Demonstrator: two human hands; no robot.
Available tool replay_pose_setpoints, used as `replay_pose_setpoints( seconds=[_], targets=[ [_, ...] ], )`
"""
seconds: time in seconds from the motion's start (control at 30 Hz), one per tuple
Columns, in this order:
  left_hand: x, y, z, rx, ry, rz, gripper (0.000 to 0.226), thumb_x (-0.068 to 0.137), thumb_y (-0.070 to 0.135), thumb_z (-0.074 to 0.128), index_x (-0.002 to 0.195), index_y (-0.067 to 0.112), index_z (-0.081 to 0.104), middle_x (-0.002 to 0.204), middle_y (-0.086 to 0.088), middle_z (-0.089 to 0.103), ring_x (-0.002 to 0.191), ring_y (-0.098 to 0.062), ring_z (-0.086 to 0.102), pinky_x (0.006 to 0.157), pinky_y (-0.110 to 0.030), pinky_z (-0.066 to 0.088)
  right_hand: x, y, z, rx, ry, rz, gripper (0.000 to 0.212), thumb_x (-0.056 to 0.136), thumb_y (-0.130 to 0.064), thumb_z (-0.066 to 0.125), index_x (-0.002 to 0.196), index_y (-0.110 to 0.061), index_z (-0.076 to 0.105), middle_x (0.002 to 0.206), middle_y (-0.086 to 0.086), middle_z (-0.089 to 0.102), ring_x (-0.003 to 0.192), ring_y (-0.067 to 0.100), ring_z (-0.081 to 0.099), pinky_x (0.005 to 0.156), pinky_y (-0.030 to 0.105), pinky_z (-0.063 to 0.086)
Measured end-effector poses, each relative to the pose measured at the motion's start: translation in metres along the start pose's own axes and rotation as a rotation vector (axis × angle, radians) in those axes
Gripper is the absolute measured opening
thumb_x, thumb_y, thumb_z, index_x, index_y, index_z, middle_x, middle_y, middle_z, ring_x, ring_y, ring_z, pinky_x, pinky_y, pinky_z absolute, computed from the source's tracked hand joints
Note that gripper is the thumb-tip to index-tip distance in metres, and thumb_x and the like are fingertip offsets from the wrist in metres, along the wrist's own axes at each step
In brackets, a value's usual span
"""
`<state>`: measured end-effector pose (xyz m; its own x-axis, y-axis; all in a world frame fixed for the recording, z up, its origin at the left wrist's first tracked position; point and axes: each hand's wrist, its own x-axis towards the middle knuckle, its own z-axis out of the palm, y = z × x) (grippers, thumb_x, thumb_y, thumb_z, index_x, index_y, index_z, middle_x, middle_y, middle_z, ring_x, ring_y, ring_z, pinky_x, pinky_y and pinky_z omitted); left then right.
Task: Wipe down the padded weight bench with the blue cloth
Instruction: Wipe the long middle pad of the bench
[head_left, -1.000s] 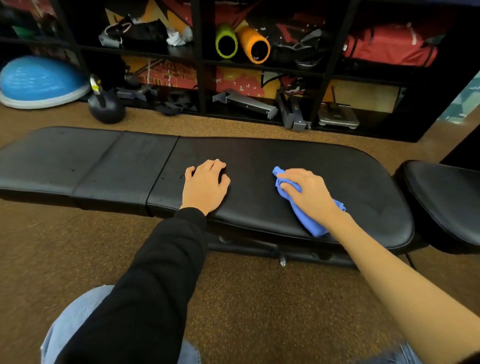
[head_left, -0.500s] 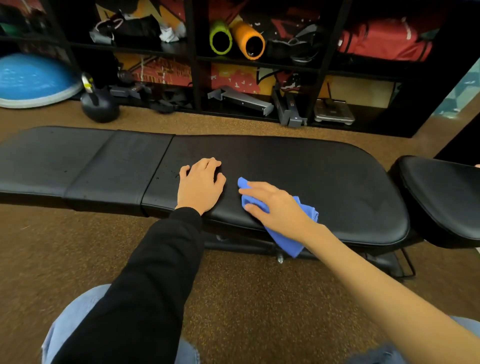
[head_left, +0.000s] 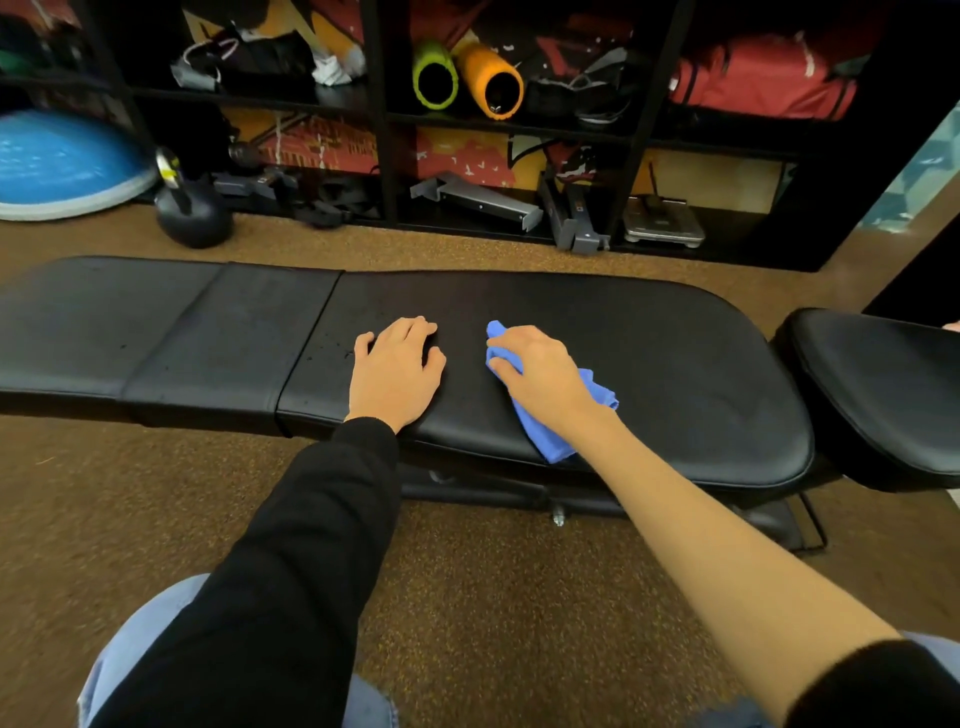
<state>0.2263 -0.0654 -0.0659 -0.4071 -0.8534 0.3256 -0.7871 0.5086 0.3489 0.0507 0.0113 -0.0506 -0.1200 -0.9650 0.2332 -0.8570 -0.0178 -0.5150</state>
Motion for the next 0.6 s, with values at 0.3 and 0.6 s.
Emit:
replay_pose_setpoints(
  seconds=[0.3,0.6],
  targets=[
    [0.0,-0.002,-0.001,-0.034,-0.018,0.003,0.039,0.098,0.029,0.039,0.135,0.021,0.048,0.141,0.004,0.047,0.132,-0.012,0.039,0.114,-0.041,0.017,-0.053,-0.02,-0.011,0.025,-0.214,-0.286,0.029,0.095,-0.024,0.054,0.122,-0.019,0.063,0.132,0.002,0.058,0.122,0.014,0.052,0.105,0.02,0.035],
    [0.001,-0.002,0.0,-0.019,-0.025,-0.002,0.04,0.099,0.03,0.039,0.136,0.022,0.048,0.143,0.004,0.046,0.134,-0.012,0.038,0.114,-0.04,0.015,-0.005,-0.004,-0.013,-0.019,-0.058,-0.159,0.02,0.093,-0.01,0.054,0.104,-0.005,0.069,0.114,0.012,0.065,0.11,0.023,0.059,0.093,0.023,0.04]
  ],
)
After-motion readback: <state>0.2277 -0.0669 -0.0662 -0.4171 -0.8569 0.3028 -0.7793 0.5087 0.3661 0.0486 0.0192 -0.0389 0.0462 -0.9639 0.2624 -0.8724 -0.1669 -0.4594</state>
